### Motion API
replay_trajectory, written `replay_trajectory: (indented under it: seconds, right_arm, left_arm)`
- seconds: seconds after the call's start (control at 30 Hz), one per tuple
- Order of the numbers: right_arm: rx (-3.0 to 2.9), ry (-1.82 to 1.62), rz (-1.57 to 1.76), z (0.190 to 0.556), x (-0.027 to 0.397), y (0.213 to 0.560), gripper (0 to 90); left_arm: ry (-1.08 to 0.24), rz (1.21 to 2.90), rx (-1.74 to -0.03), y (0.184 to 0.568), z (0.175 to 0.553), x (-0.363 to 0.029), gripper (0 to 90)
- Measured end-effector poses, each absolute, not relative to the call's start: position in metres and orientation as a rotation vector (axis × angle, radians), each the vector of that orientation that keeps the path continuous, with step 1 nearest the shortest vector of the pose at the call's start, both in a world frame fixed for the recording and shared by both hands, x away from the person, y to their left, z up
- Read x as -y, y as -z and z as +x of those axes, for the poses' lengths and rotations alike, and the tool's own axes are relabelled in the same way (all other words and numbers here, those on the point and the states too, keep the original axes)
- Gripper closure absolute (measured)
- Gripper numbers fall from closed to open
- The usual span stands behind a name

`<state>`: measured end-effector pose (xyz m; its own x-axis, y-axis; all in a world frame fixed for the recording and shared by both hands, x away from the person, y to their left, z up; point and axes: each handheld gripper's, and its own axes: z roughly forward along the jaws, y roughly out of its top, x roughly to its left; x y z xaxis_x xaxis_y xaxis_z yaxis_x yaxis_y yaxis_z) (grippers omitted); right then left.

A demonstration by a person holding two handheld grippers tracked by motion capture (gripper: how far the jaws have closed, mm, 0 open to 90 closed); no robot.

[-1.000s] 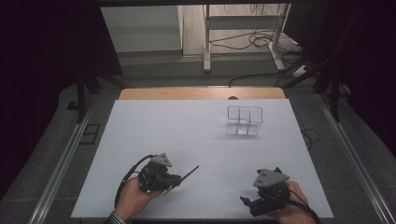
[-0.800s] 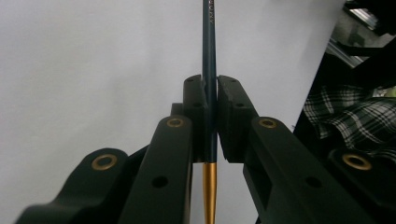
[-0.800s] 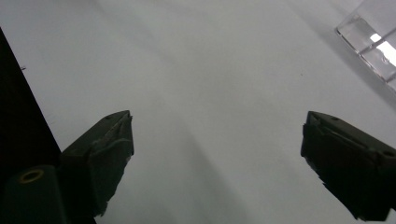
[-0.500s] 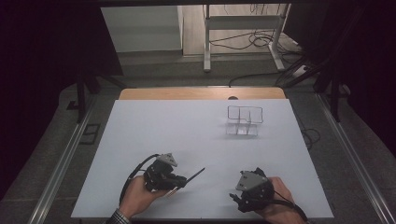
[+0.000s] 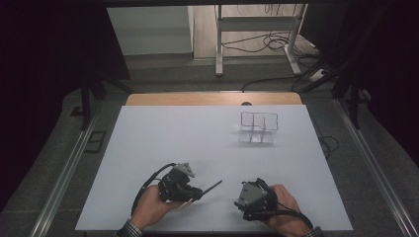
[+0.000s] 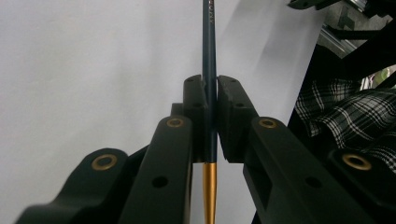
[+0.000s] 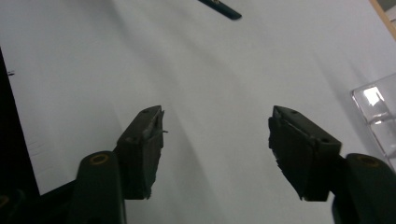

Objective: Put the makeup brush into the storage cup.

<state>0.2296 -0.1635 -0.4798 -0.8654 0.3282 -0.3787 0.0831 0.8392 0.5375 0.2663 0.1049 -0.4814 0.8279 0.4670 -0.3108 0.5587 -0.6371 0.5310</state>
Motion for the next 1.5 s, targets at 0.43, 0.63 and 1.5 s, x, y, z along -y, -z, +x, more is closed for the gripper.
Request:
replay_trajectory:
  seconds: [0.43,0.63,1.5]
  right_arm:
    - [-2.51,-0.7,0.172,0.235,0.139,0.481,47.6]
    - [-2.503,-0.702,0.122,0.239,0.129,0.482,50.6]
    - [-2.578,-0.59,-0.128,0.24,0.11,0.492,78.6]
  left_arm:
    - [0.228,2.404,-0.716,0.483,0.268,-0.096,83.2]
    - [0.241,2.411,-0.705,0.483,0.267,-0.091,83.2]
    - [0.23,2.399,-0.681,0.479,0.267,-0.088,82.4]
